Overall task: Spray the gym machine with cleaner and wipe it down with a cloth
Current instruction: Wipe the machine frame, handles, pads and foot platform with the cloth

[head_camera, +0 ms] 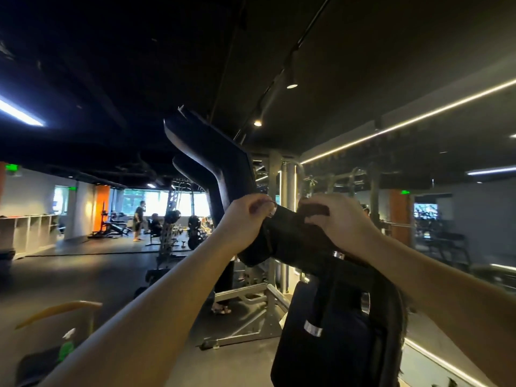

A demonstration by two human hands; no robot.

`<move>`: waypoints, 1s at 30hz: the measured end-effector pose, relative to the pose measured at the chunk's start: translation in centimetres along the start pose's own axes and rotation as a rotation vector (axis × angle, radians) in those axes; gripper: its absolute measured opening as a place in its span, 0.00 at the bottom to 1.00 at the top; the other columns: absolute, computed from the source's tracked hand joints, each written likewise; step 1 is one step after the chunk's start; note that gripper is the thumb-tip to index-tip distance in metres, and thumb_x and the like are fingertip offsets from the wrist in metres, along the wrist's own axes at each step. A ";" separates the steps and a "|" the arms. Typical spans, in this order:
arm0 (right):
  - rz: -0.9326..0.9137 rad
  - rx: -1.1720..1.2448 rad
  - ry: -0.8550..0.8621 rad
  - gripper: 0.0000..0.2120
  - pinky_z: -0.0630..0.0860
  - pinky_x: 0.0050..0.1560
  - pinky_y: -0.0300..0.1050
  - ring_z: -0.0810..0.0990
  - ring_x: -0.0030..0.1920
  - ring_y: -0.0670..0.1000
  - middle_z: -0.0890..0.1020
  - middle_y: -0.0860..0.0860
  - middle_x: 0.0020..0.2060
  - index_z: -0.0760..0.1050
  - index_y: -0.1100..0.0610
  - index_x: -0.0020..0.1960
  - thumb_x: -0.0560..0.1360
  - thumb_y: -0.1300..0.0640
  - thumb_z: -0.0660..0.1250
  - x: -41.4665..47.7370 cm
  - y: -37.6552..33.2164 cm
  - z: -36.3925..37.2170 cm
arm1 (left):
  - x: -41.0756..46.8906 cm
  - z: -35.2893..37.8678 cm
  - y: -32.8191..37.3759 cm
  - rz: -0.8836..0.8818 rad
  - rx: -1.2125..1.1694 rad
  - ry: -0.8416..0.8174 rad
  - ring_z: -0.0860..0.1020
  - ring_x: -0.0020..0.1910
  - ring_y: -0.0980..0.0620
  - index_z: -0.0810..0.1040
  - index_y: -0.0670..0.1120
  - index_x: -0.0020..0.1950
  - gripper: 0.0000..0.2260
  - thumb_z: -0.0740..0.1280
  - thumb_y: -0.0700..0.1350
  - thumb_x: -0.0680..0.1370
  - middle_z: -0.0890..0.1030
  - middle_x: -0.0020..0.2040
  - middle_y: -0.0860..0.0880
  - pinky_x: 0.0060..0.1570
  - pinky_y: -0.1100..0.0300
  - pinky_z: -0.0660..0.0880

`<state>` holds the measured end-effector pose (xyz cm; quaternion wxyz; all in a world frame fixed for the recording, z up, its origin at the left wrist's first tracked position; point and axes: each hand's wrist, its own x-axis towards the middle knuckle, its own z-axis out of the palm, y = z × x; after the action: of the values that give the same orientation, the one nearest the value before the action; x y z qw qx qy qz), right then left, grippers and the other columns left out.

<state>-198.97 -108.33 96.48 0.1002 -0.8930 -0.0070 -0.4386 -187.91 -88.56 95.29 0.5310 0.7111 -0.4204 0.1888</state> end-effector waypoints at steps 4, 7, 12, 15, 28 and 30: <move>-0.121 0.082 0.082 0.14 0.64 0.60 0.35 0.72 0.60 0.42 0.78 0.42 0.57 0.78 0.48 0.63 0.78 0.52 0.72 1.1 -3.4 2.8 | -0.1 0.0 -0.5 0.025 -0.079 -0.033 0.81 0.55 0.55 0.80 0.52 0.64 0.10 0.63 0.50 0.85 0.83 0.54 0.53 0.58 0.55 0.76; -0.158 0.036 0.140 0.13 0.61 0.57 0.30 0.67 0.60 0.41 0.73 0.41 0.55 0.77 0.51 0.61 0.78 0.54 0.73 0.6 -3.1 4.2 | -0.3 0.0 -0.4 0.051 -0.075 -0.024 0.81 0.51 0.58 0.80 0.53 0.61 0.08 0.63 0.50 0.85 0.82 0.52 0.53 0.49 0.62 0.73; -0.195 -0.088 0.121 0.11 0.62 0.58 0.33 0.66 0.58 0.41 0.73 0.41 0.53 0.77 0.51 0.59 0.78 0.57 0.73 -0.2 -0.6 3.5 | 0.1 0.4 -0.9 0.069 -0.013 0.007 0.79 0.56 0.55 0.78 0.56 0.58 0.06 0.62 0.52 0.85 0.80 0.55 0.54 0.61 0.52 0.76; -0.168 -0.104 0.080 0.12 0.67 0.63 0.41 0.70 0.60 0.43 0.77 0.43 0.55 0.79 0.52 0.60 0.77 0.58 0.73 -1.0 0.7 2.4 | 0.3 0.8 -1.3 0.056 0.019 0.020 0.76 0.61 0.52 0.78 0.57 0.62 0.10 0.61 0.55 0.85 0.79 0.57 0.55 0.67 0.44 0.73; -0.034 0.118 0.009 0.16 0.69 0.58 0.38 0.73 0.61 0.43 0.79 0.47 0.63 0.76 0.48 0.69 0.82 0.56 0.67 2.7 -4.8 -0.4 | 0.0 2.2 -1.1 0.006 -0.107 0.049 0.75 0.59 0.50 0.73 0.57 0.62 0.07 0.59 0.54 0.85 0.72 0.58 0.53 0.66 0.42 0.74; -0.055 0.098 -0.060 0.14 0.72 0.63 0.45 0.75 0.60 0.43 0.80 0.44 0.60 0.76 0.47 0.68 0.83 0.56 0.64 1.6 -4.2 0.9 | 0.1 2.4 -1.3 -0.008 -0.111 0.046 0.74 0.59 0.49 0.72 0.57 0.64 0.10 0.58 0.55 0.85 0.71 0.59 0.53 0.65 0.42 0.75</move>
<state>-197.75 -104.20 97.93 0.1317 -0.8992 -0.0559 -0.4136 -187.26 -90.63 93.70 0.5798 0.6778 -0.4150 0.1793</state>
